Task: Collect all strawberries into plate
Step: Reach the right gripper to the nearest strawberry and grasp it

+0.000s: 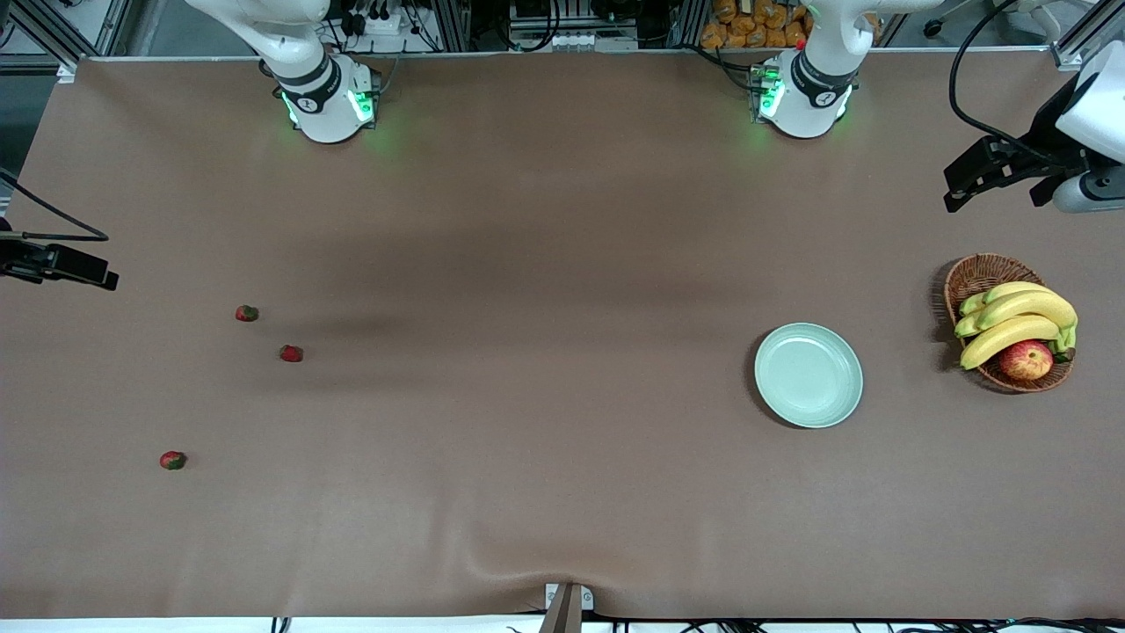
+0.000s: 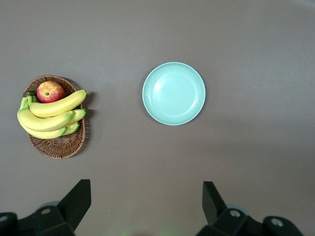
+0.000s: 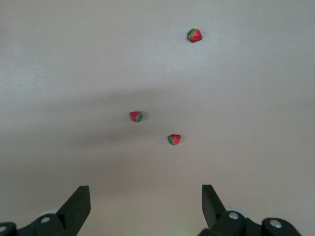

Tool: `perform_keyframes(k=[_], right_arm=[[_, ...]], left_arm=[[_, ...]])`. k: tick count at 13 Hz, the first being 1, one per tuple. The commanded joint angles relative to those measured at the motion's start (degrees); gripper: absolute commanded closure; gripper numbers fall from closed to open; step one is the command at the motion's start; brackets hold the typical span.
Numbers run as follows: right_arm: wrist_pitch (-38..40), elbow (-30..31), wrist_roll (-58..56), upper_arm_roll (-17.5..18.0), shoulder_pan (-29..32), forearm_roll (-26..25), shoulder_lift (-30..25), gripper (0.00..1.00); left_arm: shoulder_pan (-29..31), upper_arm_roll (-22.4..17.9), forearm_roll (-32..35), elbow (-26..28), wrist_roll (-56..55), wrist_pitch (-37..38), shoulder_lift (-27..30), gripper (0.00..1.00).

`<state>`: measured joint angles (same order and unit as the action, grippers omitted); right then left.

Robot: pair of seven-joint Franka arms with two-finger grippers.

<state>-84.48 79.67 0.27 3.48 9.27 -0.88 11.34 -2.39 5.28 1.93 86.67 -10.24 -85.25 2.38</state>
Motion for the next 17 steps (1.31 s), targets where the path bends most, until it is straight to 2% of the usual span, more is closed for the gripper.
perform_keyframes(k=[1, 6, 10, 14, 17], right_arm=[[-0.2, 0.4, -0.3, 0.2, 0.1, 0.3, -0.4, 0.0], [-1.6, 0.6, -0.3, 0.1, 0.1, 0.1, 0.7, 0.0], [-14.0, 4.0, -1.1, -0.1, 1.0, -0.1, 7.7, 0.0], [-29.6, 5.1, -1.4, -0.1, 5.6, -0.3, 18.0, 0.0], [-38.0, 5.1, -9.7, -0.2, 7.4, -0.3, 22.6, 0.0]], left_arm=[[-0.7, -1.0, -1.2, 0.3, 0.8, 0.6, 1.0, 0.0], [-0.7, -1.0, -1.2, 0.6, 0.8, 0.8, 1.1, 0.0], [-0.8, -0.8, -1.2, 1.0, 0.0, 1.7, 1.8, 0.0], [-1.7, -1.3, -1.3, 1.0, 0.0, -2.5, -1.6, 0.0], [-1.9, -1.2, -1.4, 1.3, 0.0, -4.1, -2.8, 0.0]])
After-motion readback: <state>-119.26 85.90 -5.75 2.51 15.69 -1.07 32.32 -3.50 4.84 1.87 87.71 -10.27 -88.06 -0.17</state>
